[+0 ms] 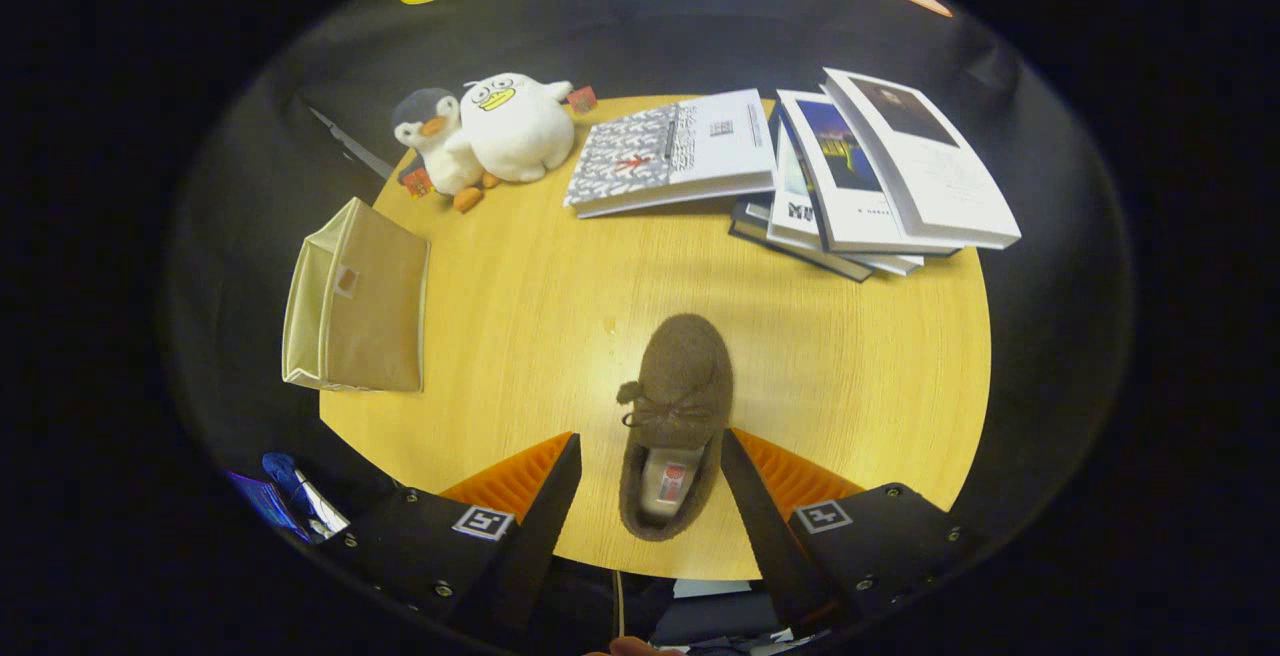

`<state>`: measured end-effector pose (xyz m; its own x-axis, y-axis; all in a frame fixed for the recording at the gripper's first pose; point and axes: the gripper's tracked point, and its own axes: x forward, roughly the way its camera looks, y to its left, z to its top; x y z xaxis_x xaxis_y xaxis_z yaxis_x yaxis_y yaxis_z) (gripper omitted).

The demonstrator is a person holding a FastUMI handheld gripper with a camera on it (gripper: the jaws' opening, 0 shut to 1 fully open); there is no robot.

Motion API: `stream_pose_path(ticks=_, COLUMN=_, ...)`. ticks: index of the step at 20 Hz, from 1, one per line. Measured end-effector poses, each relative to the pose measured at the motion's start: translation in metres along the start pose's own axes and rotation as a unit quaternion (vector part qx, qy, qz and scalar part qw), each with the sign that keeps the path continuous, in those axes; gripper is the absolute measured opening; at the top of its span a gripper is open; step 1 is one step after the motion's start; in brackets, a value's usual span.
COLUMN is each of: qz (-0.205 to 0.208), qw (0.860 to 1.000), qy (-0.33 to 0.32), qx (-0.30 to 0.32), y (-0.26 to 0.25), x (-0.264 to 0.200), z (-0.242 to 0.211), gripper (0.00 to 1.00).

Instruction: Open the storage box then place both shoes into the box .Put the left shoe in first, then the right shoe, with the right side of both shoes facing outward in a uniform manner.

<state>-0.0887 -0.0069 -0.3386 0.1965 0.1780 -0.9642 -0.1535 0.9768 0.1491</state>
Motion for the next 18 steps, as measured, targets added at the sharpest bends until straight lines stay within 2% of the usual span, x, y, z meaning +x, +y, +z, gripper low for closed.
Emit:
stream_pose_path(ticks=7, qz=-0.015, qw=0.997, qy=0.062, qx=0.032, y=-0.031, x=0.05, z=-0.037, gripper=0.87)
stream_pose_path(ticks=12, qz=-0.034, qw=0.995, qy=0.088, qx=0.032, y=-0.045, x=0.089, z=-0.04, gripper=0.87)
stream_pose_path(ticks=14, qz=-0.026, qw=0.994, qy=0.093, qx=0.042, y=-0.042, x=0.101, z=-0.038, gripper=0.85)
stream_pose_path(ticks=15, qz=-0.008, qw=0.995, qy=0.094, qx=0.044, y=-0.034, x=0.105, z=-0.036, gripper=0.8)
stream_pose_path(ticks=16, qz=-0.032, qw=0.994, qy=0.102, qx=0.035, y=-0.045, x=0.107, z=-0.04, gripper=0.55)
stream_pose_path(ticks=18, qz=-0.024, qw=0.995, qy=0.092, qx=0.007, y=-0.041, x=0.105, z=-0.038, gripper=0.04)
